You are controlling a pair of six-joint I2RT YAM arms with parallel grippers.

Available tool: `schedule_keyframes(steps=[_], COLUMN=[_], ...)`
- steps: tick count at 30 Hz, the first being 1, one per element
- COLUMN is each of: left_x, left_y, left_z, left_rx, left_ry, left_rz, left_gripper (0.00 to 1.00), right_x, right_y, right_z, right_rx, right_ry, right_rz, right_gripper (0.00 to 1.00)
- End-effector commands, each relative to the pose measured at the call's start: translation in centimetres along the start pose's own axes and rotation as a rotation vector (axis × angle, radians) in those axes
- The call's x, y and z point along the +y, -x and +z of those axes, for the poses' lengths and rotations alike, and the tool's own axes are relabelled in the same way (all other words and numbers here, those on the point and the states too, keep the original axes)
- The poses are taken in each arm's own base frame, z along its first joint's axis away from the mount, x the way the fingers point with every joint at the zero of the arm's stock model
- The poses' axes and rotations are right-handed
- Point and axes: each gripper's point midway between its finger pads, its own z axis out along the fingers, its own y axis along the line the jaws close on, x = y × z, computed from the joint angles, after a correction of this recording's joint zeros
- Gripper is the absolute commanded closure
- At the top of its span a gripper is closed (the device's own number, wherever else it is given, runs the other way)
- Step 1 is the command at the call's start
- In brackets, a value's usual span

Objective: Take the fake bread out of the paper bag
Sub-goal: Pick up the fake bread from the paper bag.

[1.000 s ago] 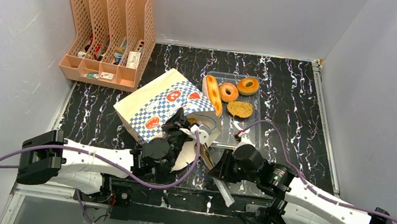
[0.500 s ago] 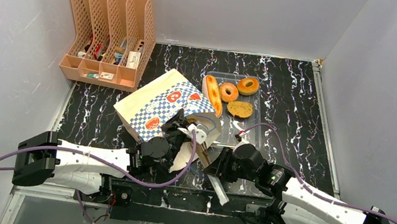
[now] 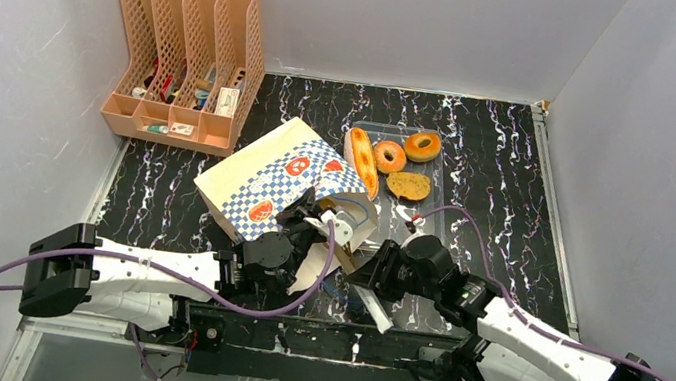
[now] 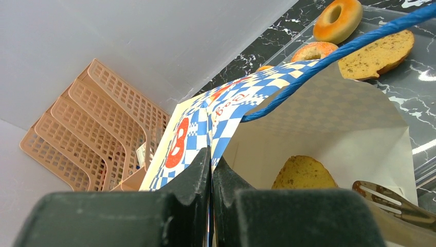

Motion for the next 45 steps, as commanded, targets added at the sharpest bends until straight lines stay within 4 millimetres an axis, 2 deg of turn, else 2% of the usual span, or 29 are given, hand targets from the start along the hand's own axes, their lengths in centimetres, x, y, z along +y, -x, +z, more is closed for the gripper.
schedule_keyframes(steps=[1, 6, 19, 34, 42, 45], left_x=[1.7, 1.7, 1.5, 0.9, 0.1, 0.0], left_y=[2.3, 2.3, 2.5, 2.3, 1.8, 1.7], left_z=[0.2, 0.2, 0.1, -0.1, 0.0, 0.1], left_rx=[-0.042, -0.048, -0.062, -0.071, -0.06, -0.057], left_ry=[0.032, 0.029, 0.01, -0.017, -0.035, -0.036], left_rz=[-0.09, -0.093, -0.114, -0.127, -0.12, -0.118], left_gripper=[1.0, 1.0, 1.0, 1.0, 1.0, 1.0], right_x=[1.7, 1.1, 0.7, 1.3, 2.5, 2.4], right_y=[0.7, 0.4, 1.4, 3.5, 4.6, 4.8], right_z=[-0.7, -0.8, 1.2, 3.7, 4.2, 4.3], right_rx=[-0.02, -0.015, 0.006, 0.008, 0.003, 0.009], right_ry=[0.078, 0.071, 0.057, 0.094, 0.152, 0.158], right_rz=[-0.001, 0.019, 0.029, 0.03, 0.015, 0.021], right_gripper=[0.63, 0.62, 0.62, 0.6, 0.6, 0.6])
